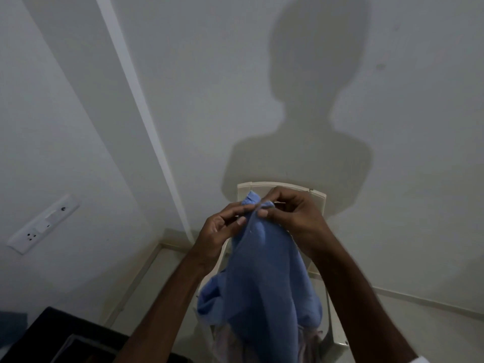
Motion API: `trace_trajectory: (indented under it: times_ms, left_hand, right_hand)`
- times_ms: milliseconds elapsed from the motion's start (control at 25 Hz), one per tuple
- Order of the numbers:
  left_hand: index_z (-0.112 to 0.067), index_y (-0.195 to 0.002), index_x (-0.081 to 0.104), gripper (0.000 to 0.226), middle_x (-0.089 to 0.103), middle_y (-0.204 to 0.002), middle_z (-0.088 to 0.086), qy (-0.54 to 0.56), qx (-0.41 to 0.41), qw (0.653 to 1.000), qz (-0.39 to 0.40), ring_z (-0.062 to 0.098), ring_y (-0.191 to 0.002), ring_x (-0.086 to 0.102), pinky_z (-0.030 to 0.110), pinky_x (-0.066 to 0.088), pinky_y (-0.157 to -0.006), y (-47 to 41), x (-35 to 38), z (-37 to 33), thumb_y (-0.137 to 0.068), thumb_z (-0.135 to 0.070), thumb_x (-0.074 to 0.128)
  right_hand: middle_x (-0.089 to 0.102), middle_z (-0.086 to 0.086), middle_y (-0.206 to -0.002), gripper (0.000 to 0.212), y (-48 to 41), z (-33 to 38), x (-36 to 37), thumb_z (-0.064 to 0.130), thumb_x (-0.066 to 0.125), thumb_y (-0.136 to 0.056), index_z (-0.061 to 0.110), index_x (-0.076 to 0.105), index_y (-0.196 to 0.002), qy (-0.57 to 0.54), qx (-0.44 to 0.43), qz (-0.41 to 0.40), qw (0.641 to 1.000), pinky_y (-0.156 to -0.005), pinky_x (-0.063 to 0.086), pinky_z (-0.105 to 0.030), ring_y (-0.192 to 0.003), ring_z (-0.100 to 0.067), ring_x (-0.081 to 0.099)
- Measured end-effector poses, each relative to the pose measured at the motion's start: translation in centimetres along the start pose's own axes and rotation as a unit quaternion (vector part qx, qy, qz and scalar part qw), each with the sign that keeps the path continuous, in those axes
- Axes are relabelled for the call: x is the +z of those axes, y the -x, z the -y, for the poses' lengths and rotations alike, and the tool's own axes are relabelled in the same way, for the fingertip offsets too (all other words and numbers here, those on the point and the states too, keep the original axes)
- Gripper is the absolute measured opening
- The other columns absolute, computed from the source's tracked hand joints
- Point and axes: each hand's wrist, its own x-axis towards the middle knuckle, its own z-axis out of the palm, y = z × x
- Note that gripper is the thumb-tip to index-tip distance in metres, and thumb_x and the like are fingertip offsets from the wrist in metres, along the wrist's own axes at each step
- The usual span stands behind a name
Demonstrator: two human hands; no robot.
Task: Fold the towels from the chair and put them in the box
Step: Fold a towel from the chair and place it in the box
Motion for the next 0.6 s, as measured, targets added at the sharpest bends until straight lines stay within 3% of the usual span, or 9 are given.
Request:
trace_trajectory:
  times_ms: [80, 200, 400, 520, 600]
  left_hand:
    - [0.004, -0.129, 0.057, 0.038, 0.057, -0.134, 0.016, 0.01, 0.005, 1.0, 0.025, 0.032, -0.127, 0.053, 0.038, 0.046, -0.103, 0.2, 0.6, -0.2, -0.095, -0.014, 0.055]
    - [0.004, -0.129, 0.057, 0.043, 0.059, -0.131, 0.016, 0.008, 0.0, 0.999, 0.037, 0.03, -0.125, 0.056, 0.036, 0.047, -0.102, 0.8, 0.8, 0.0, -0.094, -0.02, 0.057]
    - [0.003, -0.12, 0.063, 0.026, 0.062, -0.123, 0.015, -0.077, 0.007, 0.995, 0.056, 0.029, -0.119, 0.059, 0.037, 0.05, -0.101, 1.5, 0.4, 0.6, -0.096, -0.003, 0.057]
    - [-0.002, -0.114, 0.068, 0.021, 0.067, -0.116, 0.006, -0.118, -0.001, 0.991, 0.057, 0.026, -0.114, 0.062, 0.036, 0.053, -0.096, 2.2, 0.4, 1.0, -0.095, -0.004, 0.059]
    - [-0.003, -0.112, 0.069, 0.019, 0.068, -0.116, 0.003, -0.135, -0.006, 0.99, 0.047, 0.023, -0.114, 0.063, 0.035, 0.053, -0.096, 2.4, 0.3, 1.5, -0.095, -0.004, 0.06]
  right_hand:
    - [0.071, -0.009, -0.076, 0.014, -0.5, -1.4, 0.1, 0.002, 0.078, -0.083, 0.011, 0.069, -0.077, 0.073, 0.029, -0.087, 0.993, -0.068, 0.056, -0.033, -0.074, -0.02, 0.069]
    - [0.069, -0.023, -0.082, 0.018, -0.3, -3.6, 0.0, 0.013, 0.08, -0.085, 0.008, 0.063, -0.08, 0.122, 0.071, -0.113, 0.983, -0.075, 0.058, -0.053, -0.082, -0.039, 0.071]
    - [0.068, -0.007, -0.082, 0.017, 0.4, -4.4, -0.8, 0.017, 0.077, -0.088, 0.013, 0.062, -0.083, 0.074, 0.169, -0.038, 0.982, -0.067, 0.054, -0.03, -0.077, -0.017, 0.067]
    - [0.066, -0.013, -0.084, 0.017, 1.0, -5.3, -0.9, 0.016, 0.077, -0.088, 0.014, 0.061, -0.083, 0.086, 0.184, 0.002, 0.979, -0.068, 0.053, -0.032, -0.077, -0.02, 0.063]
    - [0.068, -0.021, -0.091, 0.021, 1.3, -5.9, -0.7, 0.027, 0.08, -0.084, 0.014, 0.063, -0.09, 0.08, 0.199, -0.014, 0.977, -0.073, 0.055, -0.042, -0.081, -0.029, 0.064]
